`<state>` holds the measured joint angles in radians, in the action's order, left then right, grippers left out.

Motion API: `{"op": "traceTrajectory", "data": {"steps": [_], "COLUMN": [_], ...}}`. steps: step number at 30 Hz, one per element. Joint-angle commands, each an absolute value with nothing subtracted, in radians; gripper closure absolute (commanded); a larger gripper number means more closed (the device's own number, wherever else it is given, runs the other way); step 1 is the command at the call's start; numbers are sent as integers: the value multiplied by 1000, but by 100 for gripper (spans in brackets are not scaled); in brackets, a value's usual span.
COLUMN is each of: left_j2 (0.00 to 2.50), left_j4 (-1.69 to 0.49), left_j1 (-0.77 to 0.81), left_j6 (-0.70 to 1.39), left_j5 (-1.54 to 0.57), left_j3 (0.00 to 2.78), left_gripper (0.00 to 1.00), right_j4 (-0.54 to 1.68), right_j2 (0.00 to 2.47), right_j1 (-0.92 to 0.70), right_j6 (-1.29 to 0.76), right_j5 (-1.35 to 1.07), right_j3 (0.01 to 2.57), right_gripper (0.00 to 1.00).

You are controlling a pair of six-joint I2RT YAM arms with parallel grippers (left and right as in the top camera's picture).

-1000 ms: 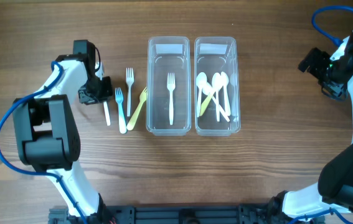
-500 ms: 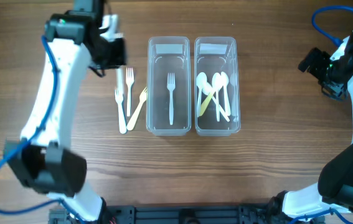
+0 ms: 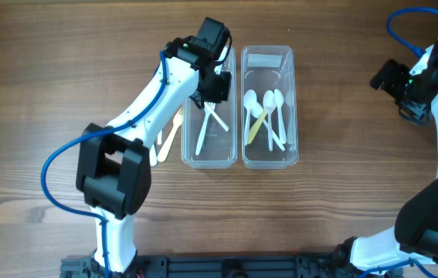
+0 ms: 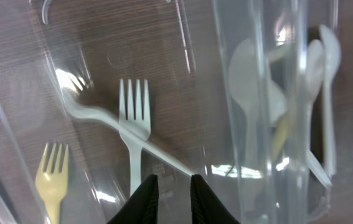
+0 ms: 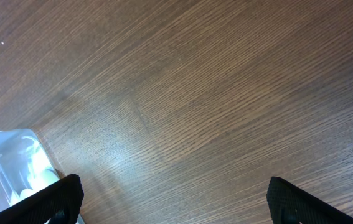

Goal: Pack container
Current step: 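Place the white fork into the left container, then grasp the blue fork with the left gripper and lift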

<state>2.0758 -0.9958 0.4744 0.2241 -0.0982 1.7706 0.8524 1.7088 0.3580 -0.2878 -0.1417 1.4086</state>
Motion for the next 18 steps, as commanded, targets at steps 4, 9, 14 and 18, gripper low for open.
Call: {"op": "traceTrajectory", "data": {"steps": [4,9,14,18], "left_j2": [1992,1821,1835,1895], "left_j4": [-1041,-1161,-1205,-1052], "left_j1": [462,413,287,170], "left_j6": [244,244,244,244], "left_j5": [-46,170,225,111], "left_j3": [1812,1839,1767,1547], "left_gripper": [76,44,37,38], "right_j4": [854,854,853,854], "right_j2": [1716,1716,1716,1716], "right_j1": [357,357,357,357], "right_j6": [-291,-291,-291,-291], "right_j5": [-154,-154,-154,-154], "right_j3": [1400,1400,1400,1400], "right_gripper": [6,5,5,5]}}
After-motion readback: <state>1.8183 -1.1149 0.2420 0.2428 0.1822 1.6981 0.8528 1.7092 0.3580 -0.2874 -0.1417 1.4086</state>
